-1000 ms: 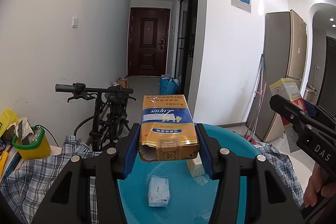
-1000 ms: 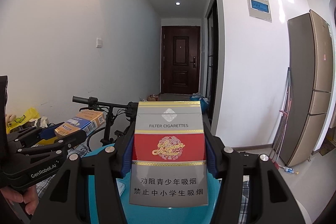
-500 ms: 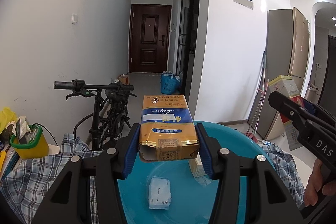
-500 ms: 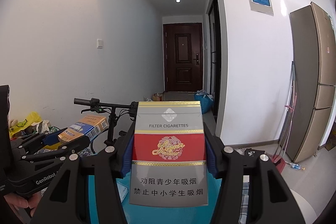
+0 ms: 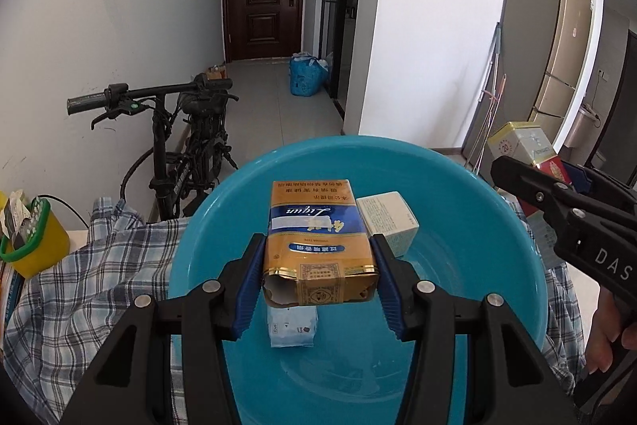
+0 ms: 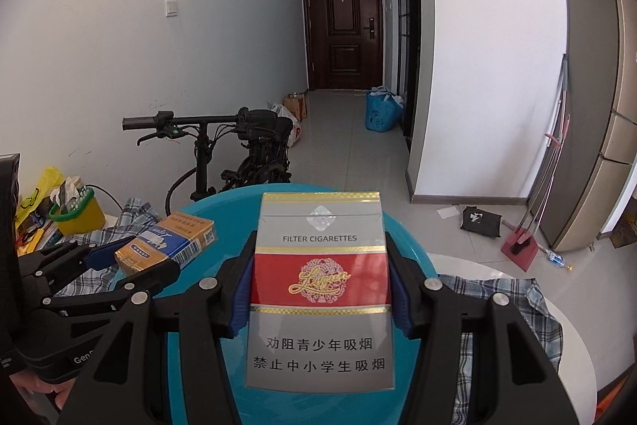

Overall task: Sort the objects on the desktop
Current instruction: 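Carry both cigarette packs over the turquoise basin with both grippers, then open the left gripper to drop the gold pack while the right releases the red pack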

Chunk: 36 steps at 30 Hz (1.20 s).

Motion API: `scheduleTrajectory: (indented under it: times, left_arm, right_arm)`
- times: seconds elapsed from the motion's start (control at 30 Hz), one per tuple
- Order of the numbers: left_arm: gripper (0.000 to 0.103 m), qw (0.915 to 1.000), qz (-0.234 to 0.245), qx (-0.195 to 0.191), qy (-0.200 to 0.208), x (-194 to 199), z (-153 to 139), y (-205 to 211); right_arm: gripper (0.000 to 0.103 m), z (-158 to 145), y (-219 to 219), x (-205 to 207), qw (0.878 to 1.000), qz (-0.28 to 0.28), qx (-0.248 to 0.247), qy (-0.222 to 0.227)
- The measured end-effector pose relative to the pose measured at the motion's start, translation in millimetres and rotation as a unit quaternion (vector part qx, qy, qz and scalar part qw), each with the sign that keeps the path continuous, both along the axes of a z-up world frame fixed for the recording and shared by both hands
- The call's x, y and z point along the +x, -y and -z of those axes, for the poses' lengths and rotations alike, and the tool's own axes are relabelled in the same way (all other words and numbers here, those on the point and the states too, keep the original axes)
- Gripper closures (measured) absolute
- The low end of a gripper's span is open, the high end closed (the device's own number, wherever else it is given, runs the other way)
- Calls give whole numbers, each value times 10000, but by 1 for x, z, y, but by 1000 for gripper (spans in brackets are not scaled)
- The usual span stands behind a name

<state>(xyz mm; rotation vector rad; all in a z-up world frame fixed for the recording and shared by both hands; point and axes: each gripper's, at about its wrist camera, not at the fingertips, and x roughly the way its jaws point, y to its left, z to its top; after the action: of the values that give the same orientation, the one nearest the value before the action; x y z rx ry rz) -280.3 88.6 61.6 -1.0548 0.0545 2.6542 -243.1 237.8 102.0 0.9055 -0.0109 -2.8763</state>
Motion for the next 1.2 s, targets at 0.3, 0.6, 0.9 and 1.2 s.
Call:
scheduleTrajectory:
  times: [0.3,0.6,0.9,1.2]
  left_arm:
    - [49,9950,-96,9,992,-22,34,7]
    - [49,9858,187,188,1658,-32,59,-1]
    - [49,9834,103,245,1794,-38,64,3]
    - [25,9874,78,258,1557,-35,55,2]
  right_arm:
    - [49,32,-10,-23,9935,-368,-145,1069]
    - [49,48,-6,-27,9880,-598,-26,1421]
    - [49,56,4,-31,9844,-703,285,1590]
    - [49,53,5,-30,9852,-700,309,1531]
